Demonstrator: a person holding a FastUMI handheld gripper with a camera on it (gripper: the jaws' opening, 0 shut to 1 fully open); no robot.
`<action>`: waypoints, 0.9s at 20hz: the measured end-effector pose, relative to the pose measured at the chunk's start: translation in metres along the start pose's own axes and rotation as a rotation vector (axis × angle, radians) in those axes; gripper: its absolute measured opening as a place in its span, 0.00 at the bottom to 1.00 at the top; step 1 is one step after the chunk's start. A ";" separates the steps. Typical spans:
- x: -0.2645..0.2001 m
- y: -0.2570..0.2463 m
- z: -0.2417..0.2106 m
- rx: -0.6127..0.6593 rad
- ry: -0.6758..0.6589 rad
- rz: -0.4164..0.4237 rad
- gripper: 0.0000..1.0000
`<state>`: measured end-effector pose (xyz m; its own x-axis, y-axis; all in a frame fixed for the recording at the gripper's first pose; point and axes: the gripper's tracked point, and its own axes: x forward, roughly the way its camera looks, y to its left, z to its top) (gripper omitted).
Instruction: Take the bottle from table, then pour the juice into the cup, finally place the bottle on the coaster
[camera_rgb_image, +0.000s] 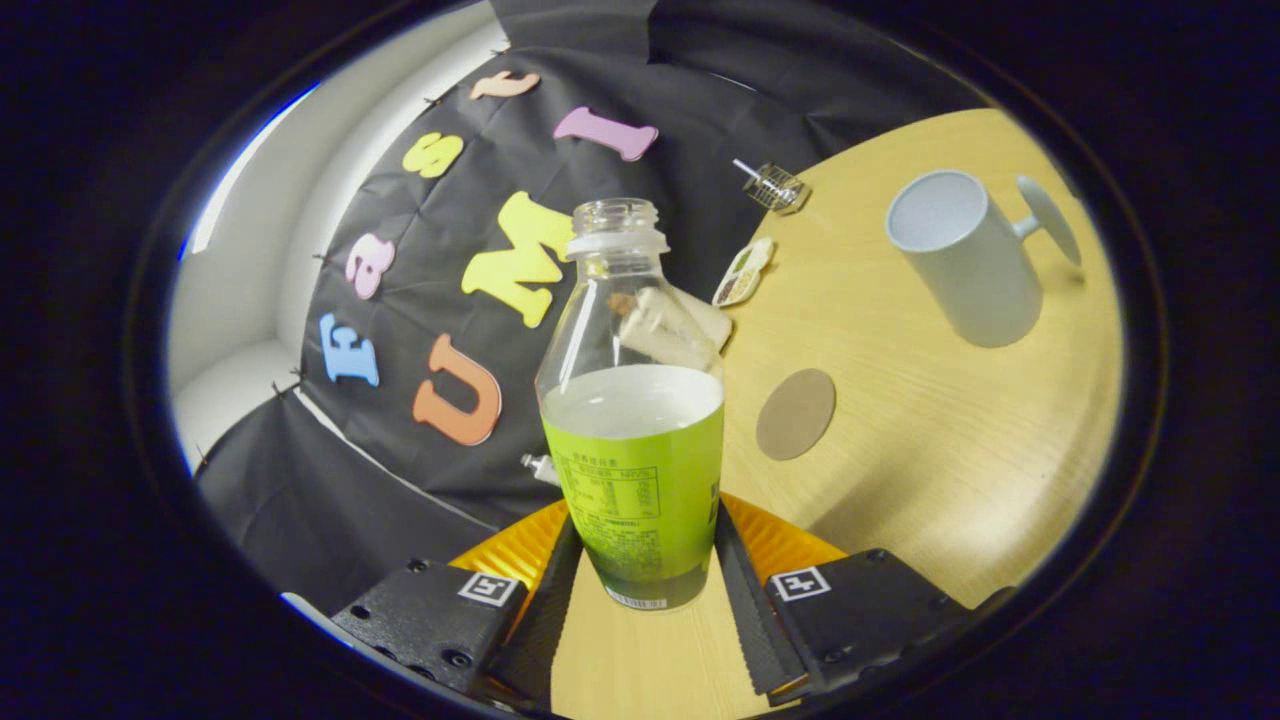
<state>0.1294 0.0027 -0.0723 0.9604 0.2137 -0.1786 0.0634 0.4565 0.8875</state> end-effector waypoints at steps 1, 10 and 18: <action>0.003 0.000 0.005 0.034 -0.015 0.003 0.77; 0.011 0.023 0.038 0.338 -0.057 0.121 0.77; 0.017 0.031 0.065 0.518 -0.073 0.221 0.76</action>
<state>0.1654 -0.0358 -0.0203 0.9811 0.1876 0.0484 -0.0339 -0.0798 0.9962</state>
